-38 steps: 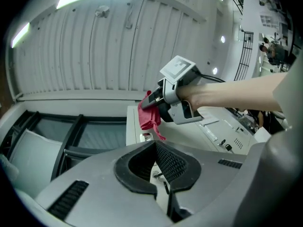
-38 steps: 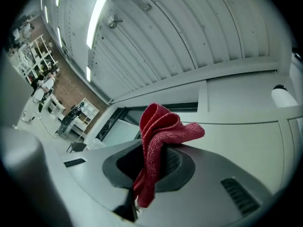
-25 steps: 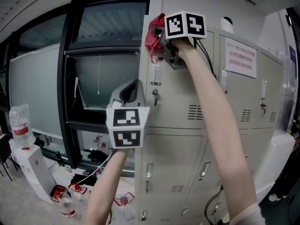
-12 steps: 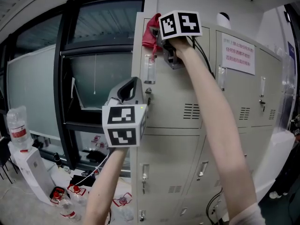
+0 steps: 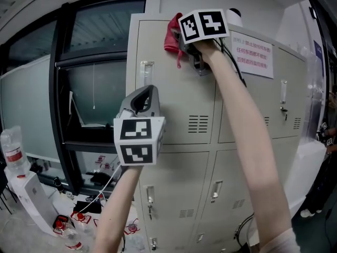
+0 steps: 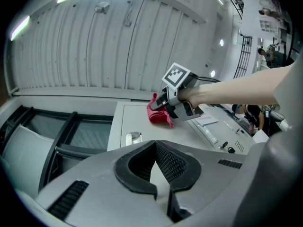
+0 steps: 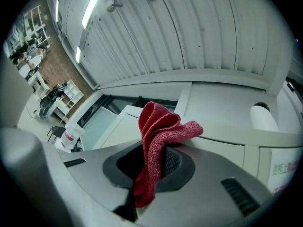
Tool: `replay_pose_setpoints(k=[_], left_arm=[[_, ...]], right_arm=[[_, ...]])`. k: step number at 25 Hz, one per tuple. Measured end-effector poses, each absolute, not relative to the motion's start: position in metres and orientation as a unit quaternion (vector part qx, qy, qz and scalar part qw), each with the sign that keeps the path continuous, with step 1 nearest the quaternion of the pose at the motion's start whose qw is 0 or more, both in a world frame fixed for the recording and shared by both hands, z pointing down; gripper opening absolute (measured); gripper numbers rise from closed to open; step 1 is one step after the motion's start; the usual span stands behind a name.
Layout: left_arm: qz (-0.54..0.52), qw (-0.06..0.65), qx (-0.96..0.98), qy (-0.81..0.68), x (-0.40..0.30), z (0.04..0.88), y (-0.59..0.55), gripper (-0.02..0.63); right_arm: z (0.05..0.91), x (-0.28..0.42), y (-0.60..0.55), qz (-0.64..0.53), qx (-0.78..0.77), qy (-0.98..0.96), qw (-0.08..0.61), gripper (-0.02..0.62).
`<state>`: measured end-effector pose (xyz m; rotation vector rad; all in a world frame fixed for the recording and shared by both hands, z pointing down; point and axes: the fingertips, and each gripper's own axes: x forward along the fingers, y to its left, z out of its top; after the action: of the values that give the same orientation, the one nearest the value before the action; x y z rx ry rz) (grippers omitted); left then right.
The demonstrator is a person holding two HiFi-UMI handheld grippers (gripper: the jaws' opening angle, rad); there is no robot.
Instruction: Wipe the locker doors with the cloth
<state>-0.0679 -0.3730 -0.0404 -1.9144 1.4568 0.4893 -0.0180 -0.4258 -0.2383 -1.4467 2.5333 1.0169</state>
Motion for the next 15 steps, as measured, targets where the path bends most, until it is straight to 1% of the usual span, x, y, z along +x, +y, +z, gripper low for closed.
replay_pose_setpoints(k=[10, 15], left_arm=[[0.186, 0.318, -0.742, 0.561, -0.043, -0.034, -0.386, 0.015], [0.185, 0.317, -0.74, 0.563, -0.038, -0.034, -0.386, 0.015]], right_arm=[[-0.232, 0.064, -0.431, 0.341, -0.514, 0.787, 0.004, 0.026], [-0.231, 0.097, -0.433, 0.341, -0.537, 0.771, 0.005, 0.026]])
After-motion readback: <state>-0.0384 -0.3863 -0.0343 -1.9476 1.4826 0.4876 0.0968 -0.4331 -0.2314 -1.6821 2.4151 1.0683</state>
